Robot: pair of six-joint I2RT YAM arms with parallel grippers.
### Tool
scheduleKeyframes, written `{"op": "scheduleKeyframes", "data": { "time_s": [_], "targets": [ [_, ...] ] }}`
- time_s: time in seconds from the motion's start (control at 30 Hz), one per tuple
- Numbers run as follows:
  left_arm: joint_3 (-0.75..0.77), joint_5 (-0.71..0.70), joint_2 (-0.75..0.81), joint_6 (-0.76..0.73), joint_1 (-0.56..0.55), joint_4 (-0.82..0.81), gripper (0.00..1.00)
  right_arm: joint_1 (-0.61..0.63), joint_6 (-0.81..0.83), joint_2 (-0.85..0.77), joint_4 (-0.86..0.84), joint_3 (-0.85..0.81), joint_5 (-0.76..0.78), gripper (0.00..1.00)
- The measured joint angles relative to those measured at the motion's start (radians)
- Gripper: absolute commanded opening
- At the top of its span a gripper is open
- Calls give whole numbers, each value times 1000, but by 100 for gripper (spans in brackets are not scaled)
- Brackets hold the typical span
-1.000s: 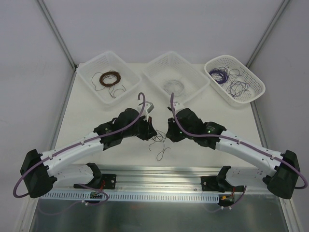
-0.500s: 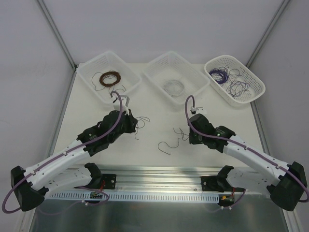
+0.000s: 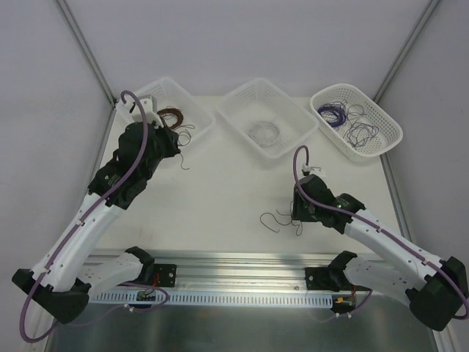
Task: Untangle the cables
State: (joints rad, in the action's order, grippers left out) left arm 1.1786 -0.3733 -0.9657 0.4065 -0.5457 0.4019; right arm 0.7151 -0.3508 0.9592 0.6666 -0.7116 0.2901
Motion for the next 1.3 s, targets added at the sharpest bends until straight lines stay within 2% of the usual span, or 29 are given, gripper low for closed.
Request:
{"op": "scheduleKeyframes", "data": {
  "time_s": [0.03,0.1,0.13,0.23,0.3,0.47,0.5,0.53,0.6,0.63,0.77,0.83,0.87,0.93,1.13,1.3],
  "targets": [
    [33,10,-31,-13,27,-1,0,0,2,0,0,2,-8,57],
    [97,25,-98,-43,72,5,0,0,4,-3,-1,3,-19,66],
    [132,33,-136,-57,98,4,0,0,7,-6,-2,3,-24,75],
    [245,64,-267,-87,176,4,0,1,16,-28,-3,4,-39,88],
    [322,80,-363,-106,229,2,0,3,22,-52,-4,4,-44,93],
    [499,121,-603,-129,346,-5,3,5,27,-121,0,5,-44,95],
    [528,131,-645,-131,364,-7,7,6,28,-134,3,5,-45,96],
    [557,138,-695,-133,381,-14,17,6,29,-147,4,6,-44,96],
    [602,162,-793,-138,410,-18,30,6,31,-169,9,7,-43,96],
    [612,170,-832,-139,422,-21,45,6,32,-178,13,8,-41,96],
    [608,202,-920,-140,444,4,77,6,42,-186,21,23,-24,96],
    [578,225,-914,-136,444,5,86,6,46,-176,23,28,-14,97],
    [555,240,-898,-134,442,3,94,6,48,-169,23,31,-9,97],
    [494,260,-845,-130,442,-1,99,6,50,-149,20,33,0,97],
    [226,343,-534,-106,441,3,99,3,64,-27,-16,33,16,96],
    [-37,447,-174,-69,436,-5,99,-11,68,103,-67,31,15,94]
  ]
}}
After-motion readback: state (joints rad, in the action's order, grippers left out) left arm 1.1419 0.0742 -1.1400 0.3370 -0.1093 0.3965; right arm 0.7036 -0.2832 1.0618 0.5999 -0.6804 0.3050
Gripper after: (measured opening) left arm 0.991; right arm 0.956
